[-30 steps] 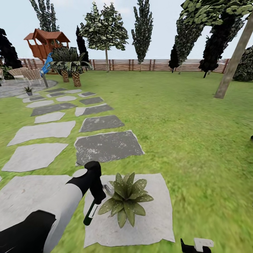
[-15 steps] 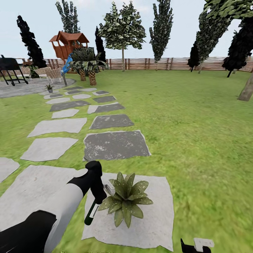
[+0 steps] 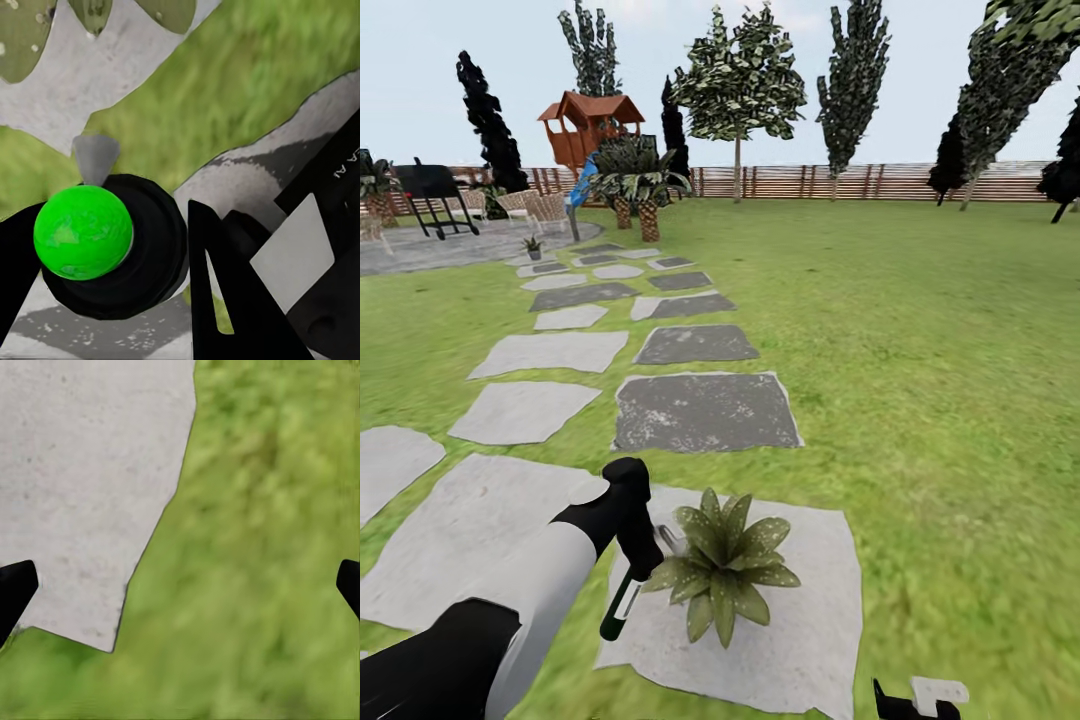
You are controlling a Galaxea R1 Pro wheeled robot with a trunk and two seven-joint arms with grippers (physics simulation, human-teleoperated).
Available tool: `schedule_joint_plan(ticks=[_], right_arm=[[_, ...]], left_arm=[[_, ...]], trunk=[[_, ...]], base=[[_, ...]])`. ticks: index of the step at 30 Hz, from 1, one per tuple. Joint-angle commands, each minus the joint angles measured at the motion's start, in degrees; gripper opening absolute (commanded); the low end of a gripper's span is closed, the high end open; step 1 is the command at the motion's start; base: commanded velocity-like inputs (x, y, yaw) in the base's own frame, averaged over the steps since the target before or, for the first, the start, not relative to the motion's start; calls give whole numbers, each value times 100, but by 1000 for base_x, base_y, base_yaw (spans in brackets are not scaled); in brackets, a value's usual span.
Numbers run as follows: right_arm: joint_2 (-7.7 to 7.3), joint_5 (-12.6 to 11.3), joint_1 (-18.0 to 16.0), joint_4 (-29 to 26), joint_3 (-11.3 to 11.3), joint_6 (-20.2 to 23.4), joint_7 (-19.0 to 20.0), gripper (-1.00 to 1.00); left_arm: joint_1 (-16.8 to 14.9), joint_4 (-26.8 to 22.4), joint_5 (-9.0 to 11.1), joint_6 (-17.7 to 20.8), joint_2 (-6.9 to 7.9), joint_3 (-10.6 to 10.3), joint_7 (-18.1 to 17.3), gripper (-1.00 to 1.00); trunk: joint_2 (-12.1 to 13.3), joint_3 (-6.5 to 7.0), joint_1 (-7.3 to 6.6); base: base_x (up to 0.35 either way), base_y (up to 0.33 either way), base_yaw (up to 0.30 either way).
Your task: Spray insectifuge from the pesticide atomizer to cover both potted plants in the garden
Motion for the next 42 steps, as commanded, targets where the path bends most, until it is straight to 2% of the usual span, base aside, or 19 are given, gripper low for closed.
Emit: schedule_joint_plan(ticks=[1, 5, 19, 26, 34, 38, 42], right_arm=[[1, -48, -1, 2, 9, -21, 14, 100], [-1, -48, -1, 2, 9, -21, 14, 100], [-1, -48, -1, 2, 9, -21, 14, 100], [-3, -48, -1, 2, 9, -21, 14, 100], [0, -48, -1, 2, 9, -21, 14, 100], [-1, -48, -1, 2, 9, -21, 14, 100], [-1, -48, -1, 2, 9, -21, 14, 100]], left_arm=[[-3, -5, -45, 59, -5, -5, -52, -100], [-3, -5, -33, 59, -7, 2, -52, -100], [-3, -5, -38, 59, -7, 1, -52, -100], [-3, -5, -45, 59, -1, 1, -45, -100], [-10, -5, -45, 59, -4, -17, -43, -100], [-88, -13, -45, 74, -26, -41, -59, -100], [-56, -1, -67, 78, -157, -44, -50, -100]], trunk=[[-2, -5, -1], [-2, -5, -1], [-2, -5, -1], [-2, -5, -1], [-2, -5, -1], [-2, -5, -1], [-2, -5, -1]], base=[[0, 0, 278], [13, -40, 136], [54, -255, 7], [0, -245, 243], [0, -23, 277], [0, 0, 192], [0, 0, 17]])
